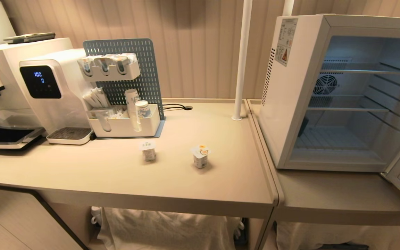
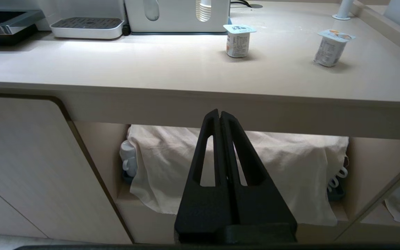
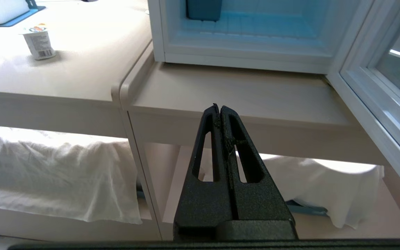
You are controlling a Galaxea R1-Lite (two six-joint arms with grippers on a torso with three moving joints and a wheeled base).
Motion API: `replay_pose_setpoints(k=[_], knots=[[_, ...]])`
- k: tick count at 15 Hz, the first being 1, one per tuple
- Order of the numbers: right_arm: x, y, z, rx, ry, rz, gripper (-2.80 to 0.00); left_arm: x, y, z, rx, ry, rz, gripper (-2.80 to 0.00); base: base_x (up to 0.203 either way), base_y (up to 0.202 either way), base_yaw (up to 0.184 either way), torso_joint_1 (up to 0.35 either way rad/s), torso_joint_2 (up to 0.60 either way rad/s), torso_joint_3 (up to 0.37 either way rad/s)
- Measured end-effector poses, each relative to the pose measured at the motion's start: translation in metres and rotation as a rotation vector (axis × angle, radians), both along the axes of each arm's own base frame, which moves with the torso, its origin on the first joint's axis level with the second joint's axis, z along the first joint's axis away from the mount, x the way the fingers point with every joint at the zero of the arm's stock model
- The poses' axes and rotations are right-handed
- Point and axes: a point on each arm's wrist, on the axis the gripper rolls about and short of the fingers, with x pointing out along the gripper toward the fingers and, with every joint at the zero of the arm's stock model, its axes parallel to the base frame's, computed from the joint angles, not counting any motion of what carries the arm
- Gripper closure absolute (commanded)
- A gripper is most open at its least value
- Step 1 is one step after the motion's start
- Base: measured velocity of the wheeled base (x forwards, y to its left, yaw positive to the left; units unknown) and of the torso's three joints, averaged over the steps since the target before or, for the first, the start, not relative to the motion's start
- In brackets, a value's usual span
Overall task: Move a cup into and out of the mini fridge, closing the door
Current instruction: Close the freezer door
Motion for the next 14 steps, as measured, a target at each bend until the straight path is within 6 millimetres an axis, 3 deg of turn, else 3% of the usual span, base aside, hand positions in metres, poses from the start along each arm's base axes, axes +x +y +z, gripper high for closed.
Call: replay_pose_setpoints(k=[8, 14], knots=[[0.0, 0.0, -0.0001, 0.0, 0.0, 0.0, 0.0, 0.0, 0.0, 0.0, 0.0, 0.0, 0.0, 0.0, -0.187, 0.0, 0.001, 0.003, 0.0, 0.003], [0.0001, 0.0, -0.0003, 0.0, 0.001, 0.001, 0.0, 0.0, 0.0, 0.0001, 0.0, -0.001, -0.001, 0.0, -0.015, -0.008, -0.001, -0.001, 0.0, 0.0]])
